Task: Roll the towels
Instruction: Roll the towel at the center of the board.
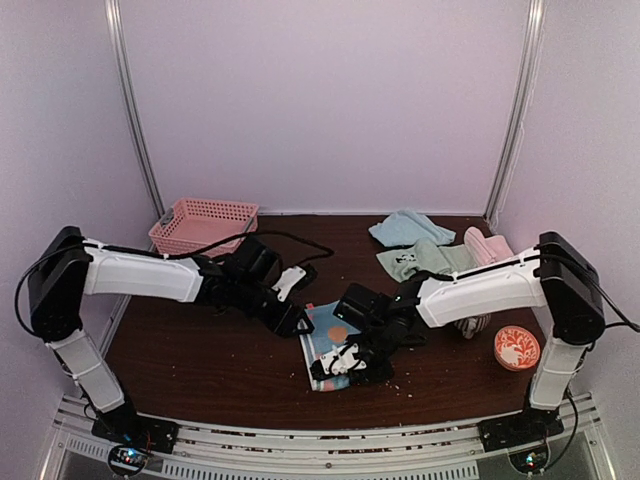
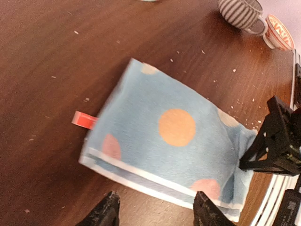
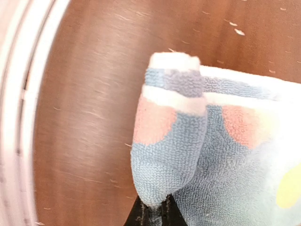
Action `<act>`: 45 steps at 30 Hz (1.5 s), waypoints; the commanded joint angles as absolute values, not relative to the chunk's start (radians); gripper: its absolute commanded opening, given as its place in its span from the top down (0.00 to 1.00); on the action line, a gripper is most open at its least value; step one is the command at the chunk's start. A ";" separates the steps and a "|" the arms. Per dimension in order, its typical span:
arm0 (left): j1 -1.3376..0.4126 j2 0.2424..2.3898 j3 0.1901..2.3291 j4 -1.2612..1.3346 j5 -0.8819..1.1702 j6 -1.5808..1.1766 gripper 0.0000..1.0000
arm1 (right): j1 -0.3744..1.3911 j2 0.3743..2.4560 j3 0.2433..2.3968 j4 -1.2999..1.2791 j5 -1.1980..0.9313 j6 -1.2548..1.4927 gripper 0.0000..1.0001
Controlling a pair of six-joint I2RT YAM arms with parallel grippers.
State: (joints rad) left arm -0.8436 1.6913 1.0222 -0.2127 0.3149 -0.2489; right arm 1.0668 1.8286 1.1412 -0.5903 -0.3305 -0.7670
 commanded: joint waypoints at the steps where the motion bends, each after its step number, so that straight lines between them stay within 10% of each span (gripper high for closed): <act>1: -0.850 1.512 0.962 -0.227 0.034 -0.205 0.46 | 1.010 1.943 1.260 -0.918 -0.613 -0.691 0.98; 9: -1.110 1.248 0.905 -0.099 -0.099 0.026 0.45 | 0.829 2.335 1.614 -1.271 -0.814 -0.744 1.00; 29: -1.284 1.800 1.115 -0.219 -0.092 0.146 0.47 | 0.787 2.438 1.704 -1.259 -0.805 -0.666 1.00; 39: -1.284 1.913 1.157 -0.203 -0.135 0.159 0.59 | 0.787 2.434 1.704 -1.260 -0.807 -0.669 1.00; 45: -1.284 1.919 1.151 -0.187 -0.135 0.157 0.86 | 0.788 2.427 1.705 -1.266 -0.819 -0.677 1.00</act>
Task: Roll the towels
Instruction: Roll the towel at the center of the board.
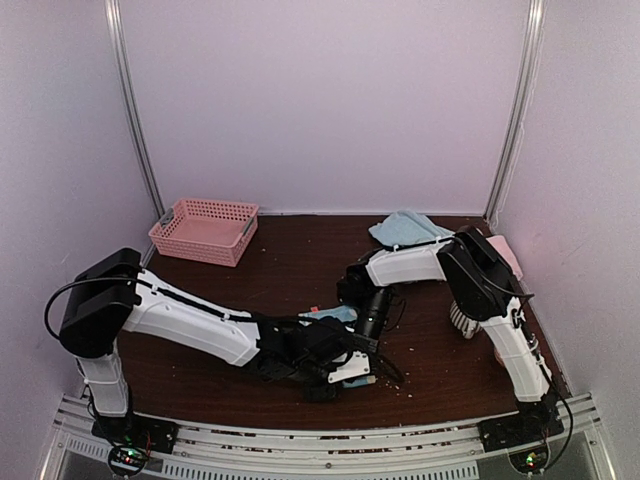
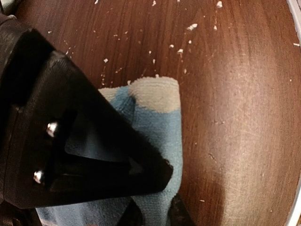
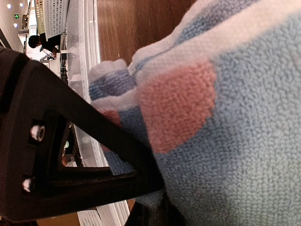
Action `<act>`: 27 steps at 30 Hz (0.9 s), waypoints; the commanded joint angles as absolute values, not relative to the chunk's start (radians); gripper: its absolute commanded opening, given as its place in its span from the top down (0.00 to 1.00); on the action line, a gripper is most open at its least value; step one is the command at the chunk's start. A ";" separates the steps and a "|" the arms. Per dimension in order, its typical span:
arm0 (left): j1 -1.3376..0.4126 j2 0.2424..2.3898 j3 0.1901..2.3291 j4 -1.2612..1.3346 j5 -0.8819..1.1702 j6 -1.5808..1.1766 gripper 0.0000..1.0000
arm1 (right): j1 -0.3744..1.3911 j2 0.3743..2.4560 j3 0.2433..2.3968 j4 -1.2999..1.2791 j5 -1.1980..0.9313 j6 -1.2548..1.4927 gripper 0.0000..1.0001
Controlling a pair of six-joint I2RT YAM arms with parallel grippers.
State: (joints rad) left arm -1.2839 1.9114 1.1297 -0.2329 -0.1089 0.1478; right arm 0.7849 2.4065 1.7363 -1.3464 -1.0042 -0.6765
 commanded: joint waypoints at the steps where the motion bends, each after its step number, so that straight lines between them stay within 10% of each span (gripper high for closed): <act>1: -1.283 1.918 1.149 -0.187 -0.131 0.157 0.91 | 0.786 2.422 1.708 -1.278 -0.829 -0.687 0.98; 9: -1.261 1.897 1.123 -0.189 0.030 0.112 1.00 | 0.703 2.187 1.763 -1.358 -0.853 -0.736 0.74; 27: -0.972 2.114 1.172 -0.110 0.887 -0.258 1.00 | 0.520 1.504 1.568 -1.095 -0.977 -0.651 0.68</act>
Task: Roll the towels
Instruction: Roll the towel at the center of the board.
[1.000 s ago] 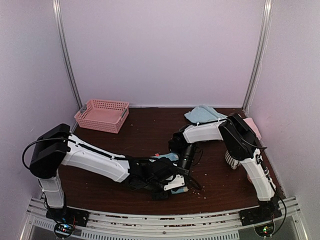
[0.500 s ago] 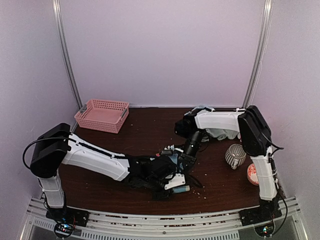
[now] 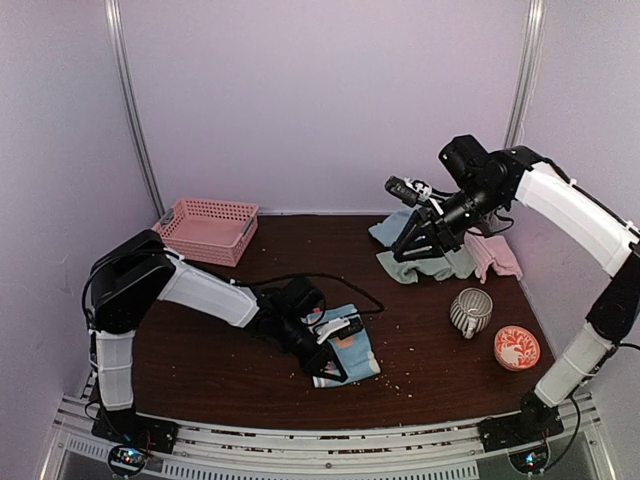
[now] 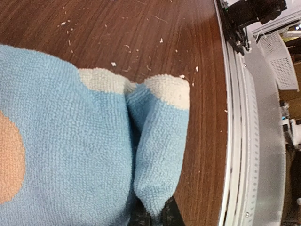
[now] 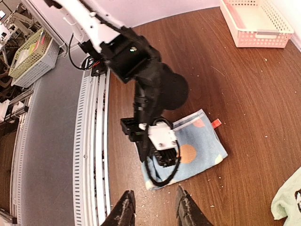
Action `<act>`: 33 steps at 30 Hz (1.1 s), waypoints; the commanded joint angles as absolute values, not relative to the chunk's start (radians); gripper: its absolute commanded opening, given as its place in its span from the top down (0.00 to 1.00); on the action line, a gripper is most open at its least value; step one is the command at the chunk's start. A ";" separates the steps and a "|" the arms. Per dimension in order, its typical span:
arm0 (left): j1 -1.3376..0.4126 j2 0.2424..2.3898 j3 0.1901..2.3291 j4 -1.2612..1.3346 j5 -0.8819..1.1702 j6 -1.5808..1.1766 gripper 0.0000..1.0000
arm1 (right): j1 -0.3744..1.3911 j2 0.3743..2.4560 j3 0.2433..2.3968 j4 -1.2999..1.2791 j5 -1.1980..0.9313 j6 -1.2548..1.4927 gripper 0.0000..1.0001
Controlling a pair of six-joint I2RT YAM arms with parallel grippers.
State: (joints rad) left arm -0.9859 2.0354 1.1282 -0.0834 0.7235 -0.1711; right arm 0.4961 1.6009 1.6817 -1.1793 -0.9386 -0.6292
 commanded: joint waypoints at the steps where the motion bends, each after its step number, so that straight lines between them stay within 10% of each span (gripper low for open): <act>1: -0.967 2.130 1.180 -0.112 0.903 -0.268 1.00 | 0.544 1.466 1.521 -1.066 -0.959 -0.659 0.67; 15: -0.939 2.238 1.253 -0.242 0.909 -0.300 0.98 | 1.058 1.405 0.982 -0.556 -0.202 -0.647 0.65; 33: -0.939 2.241 1.255 -0.265 0.893 -0.275 0.97 | 1.134 1.676 0.888 -0.292 -0.069 -0.692 0.60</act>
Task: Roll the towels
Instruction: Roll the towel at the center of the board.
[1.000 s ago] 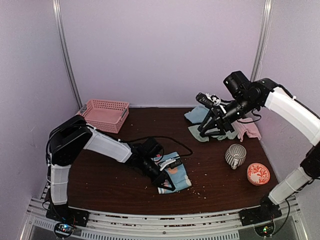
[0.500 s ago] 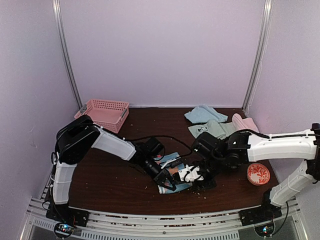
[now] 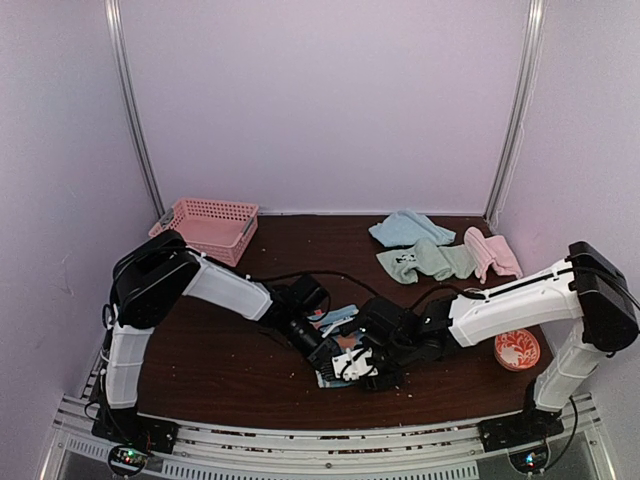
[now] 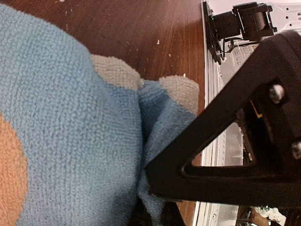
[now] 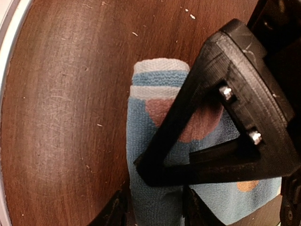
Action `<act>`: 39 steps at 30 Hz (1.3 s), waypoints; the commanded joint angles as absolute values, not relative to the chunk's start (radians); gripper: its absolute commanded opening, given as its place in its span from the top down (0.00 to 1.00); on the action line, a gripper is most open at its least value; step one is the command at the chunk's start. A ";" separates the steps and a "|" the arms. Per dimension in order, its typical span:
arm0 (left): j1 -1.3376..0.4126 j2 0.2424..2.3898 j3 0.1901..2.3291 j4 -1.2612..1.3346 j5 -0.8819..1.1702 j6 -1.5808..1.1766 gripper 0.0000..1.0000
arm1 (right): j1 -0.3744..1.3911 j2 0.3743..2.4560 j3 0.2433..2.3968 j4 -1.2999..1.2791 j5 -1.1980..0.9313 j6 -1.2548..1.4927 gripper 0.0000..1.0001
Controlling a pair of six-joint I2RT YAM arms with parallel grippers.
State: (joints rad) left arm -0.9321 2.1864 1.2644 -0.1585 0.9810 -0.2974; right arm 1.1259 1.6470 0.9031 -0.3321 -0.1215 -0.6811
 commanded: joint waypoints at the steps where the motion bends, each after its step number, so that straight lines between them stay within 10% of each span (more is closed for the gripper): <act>1: -0.939 2.242 1.259 -0.268 0.892 -0.270 0.97 | 1.135 1.684 0.886 -0.293 -0.070 -0.695 0.62; 7: -0.938 2.240 1.275 -0.303 0.897 -0.234 0.95 | 1.135 1.731 0.885 -0.315 -0.070 -0.718 0.83; 15: -0.864 2.001 1.256 -0.414 0.611 -0.100 0.48 | 1.131 1.776 0.973 -0.542 -0.293 -0.682 0.98; 23: -0.805 1.632 1.205 -0.460 0.035 -0.113 0.46 | 1.014 1.931 1.154 -0.770 -0.573 -0.572 0.99; 31: -0.967 1.382 1.144 -0.346 -0.010 0.077 0.48 | 0.850 2.288 1.538 -1.146 -0.781 -0.642 0.99; 39: -1.219 1.580 1.198 -0.445 -0.105 0.223 0.50 | 0.799 2.451 1.655 -1.265 -0.849 -0.675 1.00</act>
